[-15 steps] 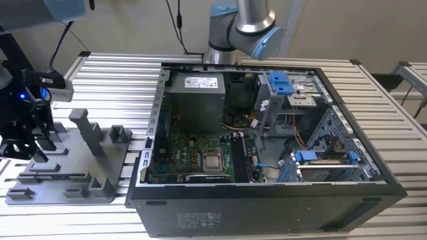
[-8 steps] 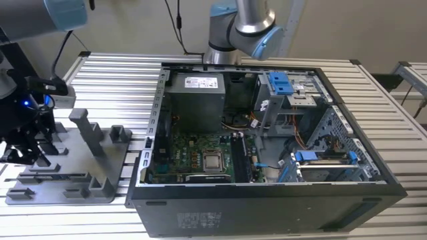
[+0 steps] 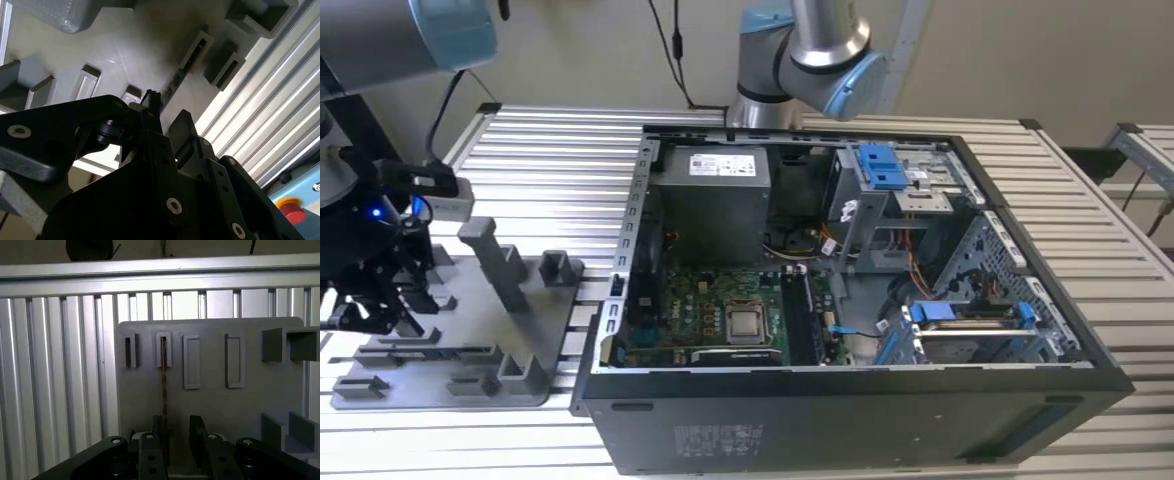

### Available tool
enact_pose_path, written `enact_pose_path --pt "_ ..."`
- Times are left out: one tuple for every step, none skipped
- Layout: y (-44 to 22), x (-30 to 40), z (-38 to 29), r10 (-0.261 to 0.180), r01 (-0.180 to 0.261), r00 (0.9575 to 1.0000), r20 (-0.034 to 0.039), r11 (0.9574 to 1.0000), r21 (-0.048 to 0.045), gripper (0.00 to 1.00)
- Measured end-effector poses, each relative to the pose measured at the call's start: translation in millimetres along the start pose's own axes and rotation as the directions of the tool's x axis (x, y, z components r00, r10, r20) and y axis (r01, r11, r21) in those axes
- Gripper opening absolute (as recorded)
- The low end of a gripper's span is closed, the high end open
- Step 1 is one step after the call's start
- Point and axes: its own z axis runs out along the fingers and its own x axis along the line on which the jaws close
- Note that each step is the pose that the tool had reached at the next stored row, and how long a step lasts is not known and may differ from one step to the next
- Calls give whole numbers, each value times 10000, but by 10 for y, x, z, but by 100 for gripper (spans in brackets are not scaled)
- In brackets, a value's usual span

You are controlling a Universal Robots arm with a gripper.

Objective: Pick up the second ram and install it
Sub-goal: 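Pick up the second ram and move it above second insertion slot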

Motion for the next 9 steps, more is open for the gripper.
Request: enact_pose_path --pt "0 0 1 0 0 10000 1 10000 1 36" --pt "0 0 2 0 0 10000 2 10000 2 36" --pt "0 0 7 0 0 10000 3 10000 4 36" --pt "-1 -1 16 0 0 10000 6 10000 7 36" --pt "-1 -1 24 0 0 10000 4 10000 5 36" --pt "-1 0 35 0 0 10000 2 10000 3 36" --pt "0 0 52 0 0 10000 3 10000 4 36" --pt "-1 0 68 1 -1 10000 3 10000 3 36" --pt "-1 2 86 0 0 10000 2 10000 3 36"
